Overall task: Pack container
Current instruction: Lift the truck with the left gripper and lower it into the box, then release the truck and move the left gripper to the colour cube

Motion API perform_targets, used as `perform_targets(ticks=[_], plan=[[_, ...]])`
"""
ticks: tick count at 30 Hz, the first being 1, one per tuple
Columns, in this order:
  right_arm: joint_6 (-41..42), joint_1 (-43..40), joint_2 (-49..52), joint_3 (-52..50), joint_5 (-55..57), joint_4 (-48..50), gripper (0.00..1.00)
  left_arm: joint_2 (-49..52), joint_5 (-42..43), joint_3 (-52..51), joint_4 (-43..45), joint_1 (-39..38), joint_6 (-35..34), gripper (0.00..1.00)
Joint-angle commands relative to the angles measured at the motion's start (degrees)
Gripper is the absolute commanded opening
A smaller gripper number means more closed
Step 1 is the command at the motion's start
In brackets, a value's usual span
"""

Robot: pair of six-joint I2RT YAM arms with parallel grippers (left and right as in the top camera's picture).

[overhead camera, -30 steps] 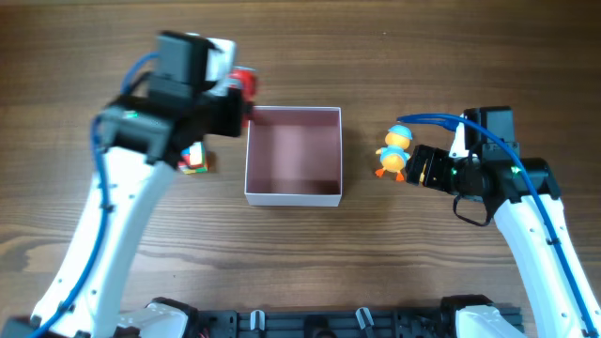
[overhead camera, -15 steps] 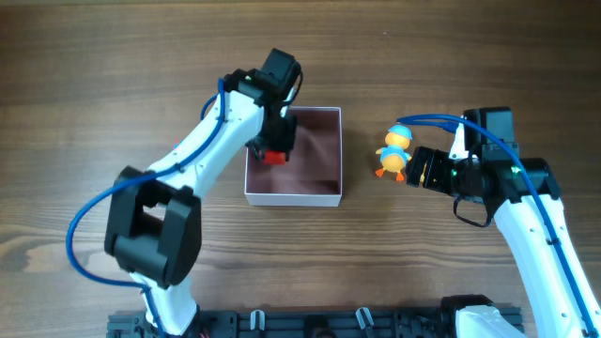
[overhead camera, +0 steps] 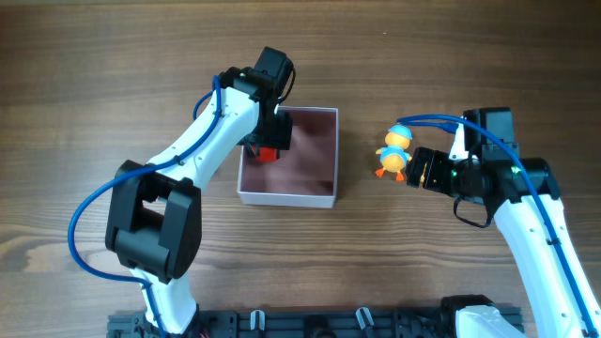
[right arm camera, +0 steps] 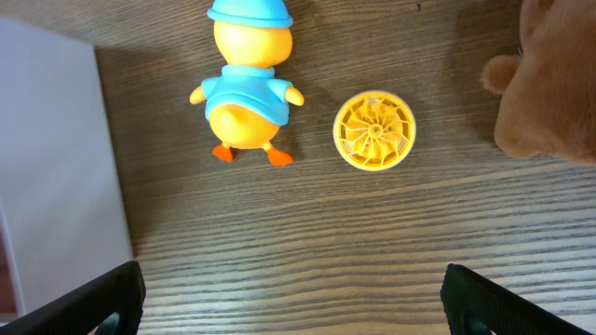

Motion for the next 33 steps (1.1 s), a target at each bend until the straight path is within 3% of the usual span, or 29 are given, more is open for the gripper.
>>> perform_targets(ticks=[1, 3, 10, 14, 20, 21, 23, 24, 28, 33], plan=[[-0.74, 0.24, 0.31, 0.79, 1.01, 0.02, 1.0, 0.39, -0.31, 0.52, 0.0, 0.31, -0.09, 0.92], [-0.76, 0.24, 0.31, 0.79, 1.05, 0.02, 1.0, 0.39, -0.11, 0.52, 0.02, 0.02, -0.09, 0.99], [-0.79, 0.24, 0.31, 0.79, 1.05, -0.04, 1.0, -0.79, -0.15, 0.55, 0.28, -2.19, 0.57, 1.0], [-0.79, 0.24, 0.31, 0.46, 1.46, -0.04, 1.0, -6.34, -0.5, 2.12, -0.24, -2.95, 0.57, 1.0], [-0.79, 0.24, 0.31, 0.44, 3.54, -0.2, 1.0, -22.99, -16.7, 5.05, -2.73, 1.92, 0.37, 1.0], [-0.79, 0.24, 0.31, 0.44, 3.54, -0.2, 1.0, -26.05, -16.7, 5.03, -3.15, 4.63, -2.16, 1.0], [-0.76, 0.24, 0.31, 0.44, 3.54, -0.09, 1.0, -29.33, -16.09, 5.03, -5.79, 10.03, -13.79, 1.0], [-0.76, 0.24, 0.31, 0.44, 3.54, -0.04, 1.0, -29.97, -14.75, 5.03, -7.3, 12.68, -14.82, 1.0], [-0.76, 0.24, 0.31, 0.44, 3.54, 0.02, 1.0, -27.12, -11.3, 0.85, -10.45, 20.94, -2.43, 1.0], [-0.76, 0.24, 0.31, 0.44, 3.52, 0.15, 1.0, -18.93, -3.17, -8.79, -4.96, 22.77, 1.66, 1.0]])
